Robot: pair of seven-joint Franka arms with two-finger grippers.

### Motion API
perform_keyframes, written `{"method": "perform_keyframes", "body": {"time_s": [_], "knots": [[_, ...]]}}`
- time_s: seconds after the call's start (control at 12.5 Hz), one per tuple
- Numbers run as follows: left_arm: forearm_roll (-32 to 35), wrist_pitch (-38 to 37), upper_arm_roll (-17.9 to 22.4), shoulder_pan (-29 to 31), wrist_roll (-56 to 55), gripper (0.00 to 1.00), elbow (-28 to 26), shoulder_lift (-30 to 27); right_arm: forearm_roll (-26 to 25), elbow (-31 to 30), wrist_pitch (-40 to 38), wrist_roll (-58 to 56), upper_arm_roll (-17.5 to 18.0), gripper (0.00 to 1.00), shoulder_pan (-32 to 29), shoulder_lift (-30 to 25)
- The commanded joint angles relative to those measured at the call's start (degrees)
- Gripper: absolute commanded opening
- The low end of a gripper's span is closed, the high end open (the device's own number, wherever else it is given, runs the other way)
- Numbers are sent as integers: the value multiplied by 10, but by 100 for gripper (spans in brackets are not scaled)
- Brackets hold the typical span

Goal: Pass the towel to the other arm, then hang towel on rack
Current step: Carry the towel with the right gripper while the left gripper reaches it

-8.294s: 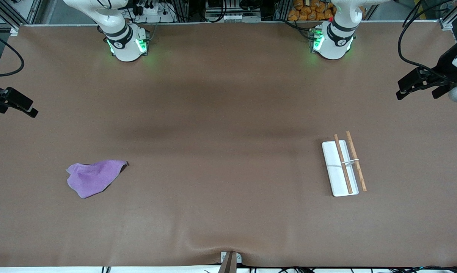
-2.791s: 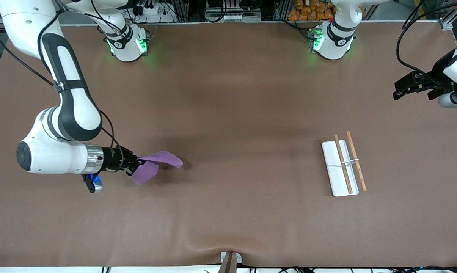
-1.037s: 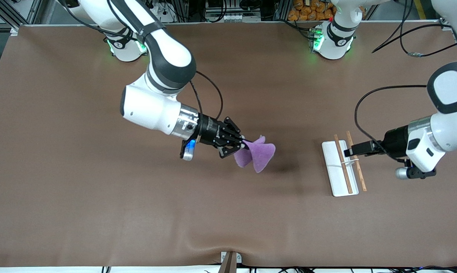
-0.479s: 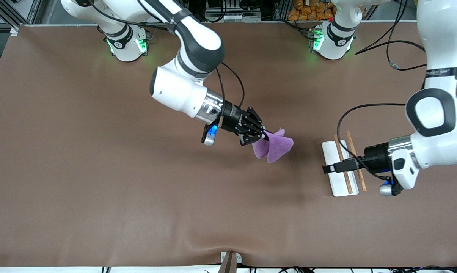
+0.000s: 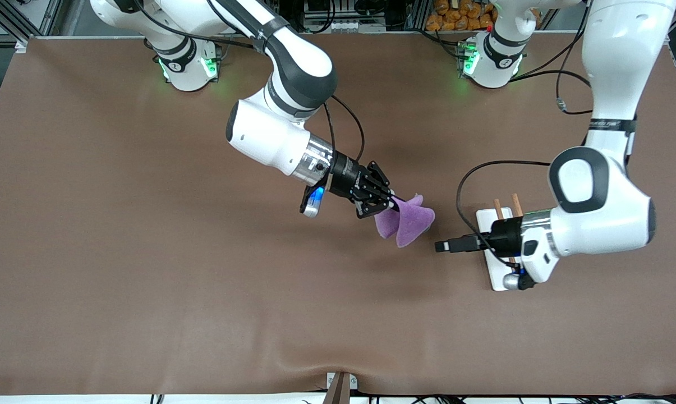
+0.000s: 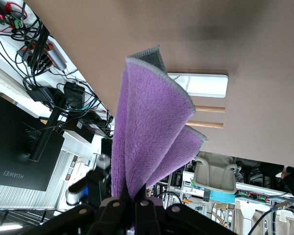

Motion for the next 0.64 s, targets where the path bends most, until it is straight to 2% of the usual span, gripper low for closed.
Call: {"method": "perform_keyframes", "body": {"time_s": [0.0,0.4,0.56], "knots": [[-10,22,2,-21,-3,100,26,27,11,19,1,7,-2,0,2,10],[-14,27,2,-57,-49,99,54,56,10,19,1,7,-3,0,2,9],[-14,43,2,-73,-59,93,55,63,10,19,1,7,-3,0,2,8]]}}
